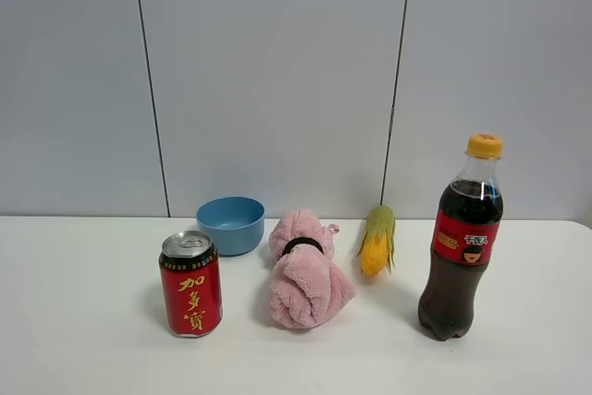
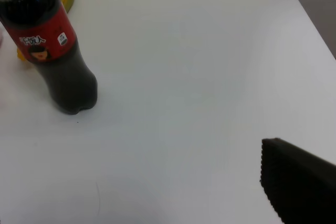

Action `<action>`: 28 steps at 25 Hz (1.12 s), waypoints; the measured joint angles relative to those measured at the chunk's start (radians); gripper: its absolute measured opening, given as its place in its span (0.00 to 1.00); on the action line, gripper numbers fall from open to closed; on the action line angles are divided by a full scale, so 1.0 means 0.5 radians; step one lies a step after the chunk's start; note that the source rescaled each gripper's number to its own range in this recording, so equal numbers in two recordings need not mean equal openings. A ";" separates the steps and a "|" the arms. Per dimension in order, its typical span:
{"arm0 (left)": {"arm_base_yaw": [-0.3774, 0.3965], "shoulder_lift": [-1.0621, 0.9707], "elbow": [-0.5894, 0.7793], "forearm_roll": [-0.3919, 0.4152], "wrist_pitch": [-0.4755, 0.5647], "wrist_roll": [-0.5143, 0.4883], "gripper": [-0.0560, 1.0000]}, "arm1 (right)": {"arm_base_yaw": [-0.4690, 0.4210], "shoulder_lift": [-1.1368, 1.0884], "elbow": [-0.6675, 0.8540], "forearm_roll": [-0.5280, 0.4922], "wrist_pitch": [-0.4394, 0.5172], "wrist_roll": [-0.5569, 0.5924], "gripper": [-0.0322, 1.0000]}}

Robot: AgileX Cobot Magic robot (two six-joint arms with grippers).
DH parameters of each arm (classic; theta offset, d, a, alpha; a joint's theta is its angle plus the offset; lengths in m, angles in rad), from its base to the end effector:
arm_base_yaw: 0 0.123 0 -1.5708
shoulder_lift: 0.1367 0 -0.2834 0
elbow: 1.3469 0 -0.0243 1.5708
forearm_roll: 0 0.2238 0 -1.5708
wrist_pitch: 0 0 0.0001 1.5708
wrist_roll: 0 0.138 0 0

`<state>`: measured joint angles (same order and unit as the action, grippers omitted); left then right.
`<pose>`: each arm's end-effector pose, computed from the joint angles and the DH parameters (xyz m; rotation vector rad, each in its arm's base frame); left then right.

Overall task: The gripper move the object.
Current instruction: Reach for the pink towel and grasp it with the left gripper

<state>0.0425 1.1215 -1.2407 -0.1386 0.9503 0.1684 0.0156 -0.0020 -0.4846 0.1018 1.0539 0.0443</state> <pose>0.2286 -0.0058 0.3698 0.1092 2.3026 -0.0636 0.0158 0.0124 0.2396 0.0259 2.0502 0.1593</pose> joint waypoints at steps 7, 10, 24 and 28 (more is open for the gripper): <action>-0.268 0.728 -0.678 0.015 0.265 -0.036 0.74 | 0.000 0.000 0.000 0.000 0.000 0.000 1.00; -0.414 1.047 -0.984 0.037 0.434 -0.164 0.74 | 0.000 0.000 0.000 0.000 0.000 0.000 1.00; -1.076 1.973 -1.703 0.063 0.525 -0.623 0.74 | 0.000 0.000 0.000 0.000 -0.002 0.000 1.00; -1.181 2.146 -1.752 0.056 0.531 -0.691 0.74 | 0.000 0.000 0.000 0.000 -0.002 0.000 1.00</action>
<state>-0.5481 2.1946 -2.1165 -0.1104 1.2159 -0.1769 0.0156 -0.0020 -0.4846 0.1018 1.0529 0.0443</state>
